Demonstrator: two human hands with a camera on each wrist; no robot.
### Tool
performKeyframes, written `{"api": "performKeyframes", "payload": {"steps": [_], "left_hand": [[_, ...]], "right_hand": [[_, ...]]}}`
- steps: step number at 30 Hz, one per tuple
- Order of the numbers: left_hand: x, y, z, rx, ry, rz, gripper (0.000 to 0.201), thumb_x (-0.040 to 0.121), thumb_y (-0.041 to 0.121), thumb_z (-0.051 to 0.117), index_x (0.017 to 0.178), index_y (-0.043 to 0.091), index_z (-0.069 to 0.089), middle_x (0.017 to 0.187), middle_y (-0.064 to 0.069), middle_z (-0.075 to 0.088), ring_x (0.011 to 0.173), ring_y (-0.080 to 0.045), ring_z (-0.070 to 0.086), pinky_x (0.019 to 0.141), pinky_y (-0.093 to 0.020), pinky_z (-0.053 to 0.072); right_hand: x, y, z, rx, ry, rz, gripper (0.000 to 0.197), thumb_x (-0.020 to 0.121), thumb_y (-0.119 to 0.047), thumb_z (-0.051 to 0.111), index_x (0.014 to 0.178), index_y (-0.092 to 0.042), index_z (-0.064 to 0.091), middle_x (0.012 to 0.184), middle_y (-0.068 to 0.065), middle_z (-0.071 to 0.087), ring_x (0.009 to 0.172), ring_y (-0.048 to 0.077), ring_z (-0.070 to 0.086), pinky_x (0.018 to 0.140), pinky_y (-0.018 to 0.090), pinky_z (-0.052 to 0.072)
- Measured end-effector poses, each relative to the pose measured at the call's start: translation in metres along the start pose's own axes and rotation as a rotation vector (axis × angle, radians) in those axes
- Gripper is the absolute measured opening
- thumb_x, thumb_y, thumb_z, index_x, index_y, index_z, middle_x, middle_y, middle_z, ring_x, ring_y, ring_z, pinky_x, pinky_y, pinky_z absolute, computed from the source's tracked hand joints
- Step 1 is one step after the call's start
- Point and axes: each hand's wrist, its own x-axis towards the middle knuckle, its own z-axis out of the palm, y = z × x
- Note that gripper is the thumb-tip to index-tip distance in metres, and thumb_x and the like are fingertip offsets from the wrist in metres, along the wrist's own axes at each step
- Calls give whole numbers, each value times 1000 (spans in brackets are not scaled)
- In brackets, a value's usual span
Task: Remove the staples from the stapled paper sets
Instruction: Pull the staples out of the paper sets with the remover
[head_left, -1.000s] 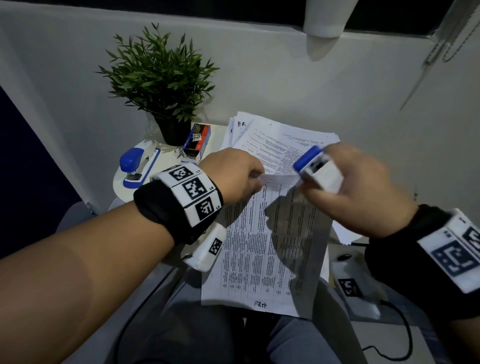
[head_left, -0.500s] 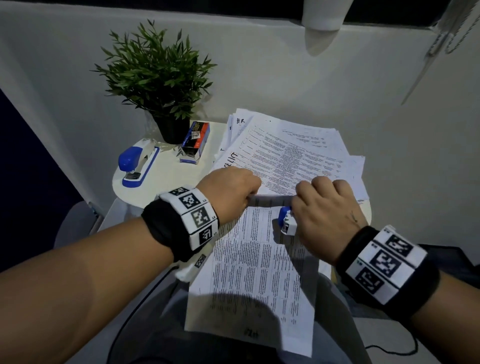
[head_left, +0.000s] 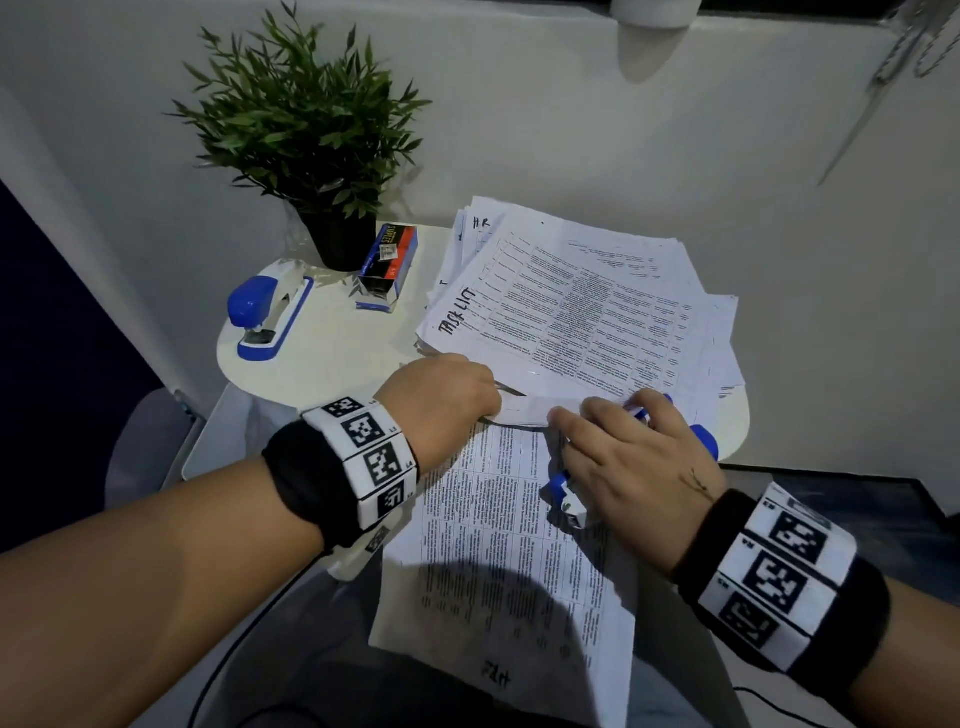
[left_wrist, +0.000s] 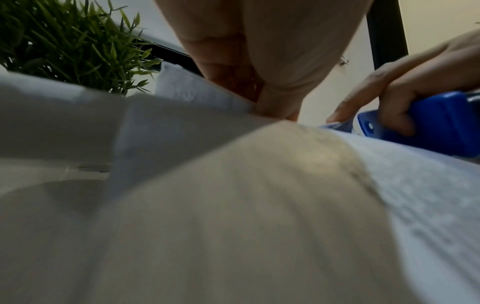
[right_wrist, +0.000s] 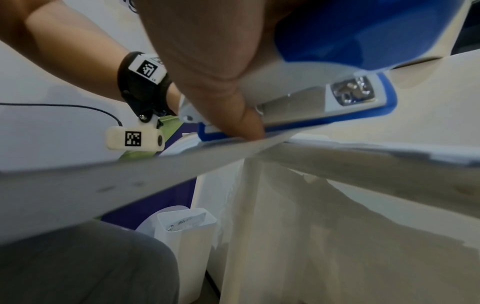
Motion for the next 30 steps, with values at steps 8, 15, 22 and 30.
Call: {"api": "performKeyframes", "payload": {"steps": [8,15,22,30], "left_hand": [[0,10,-2,-90,61,-91,8,85,18,59,93,17,59,97,2,58,95,-21,51,78,-34,44],[15,25,-22,-159,120,-247,20,96,36,42,99,24,58,96,3,65,92,-24,58,75,-31,36],[26,38,-48,-212,169,-276,20,93,38,48,102,27,63,100,3,66,97,-22,58,76,-28,36],[21,45,-65,-153,138,-309,23,94,38,47,104,26,64,101,1,65,99,-23,57,74,-28,31]], "right_hand": [[3,0,-6,59,-108,52,23,78,-22,43,78,-16,66,107,1,70,87,21,67,82,43,33],[37,59,-55,812,21,621,25,75,-47,67,82,-27,52,74,-4,60,66,22,58,61,33,44],[83,64,-75,1307,646,899,43,68,-47,64,94,-14,57,85,4,65,73,18,64,67,31,54],[89,48,-47,1177,439,1039,39,60,-60,56,77,-26,55,83,-3,63,76,17,58,71,33,46]]}}
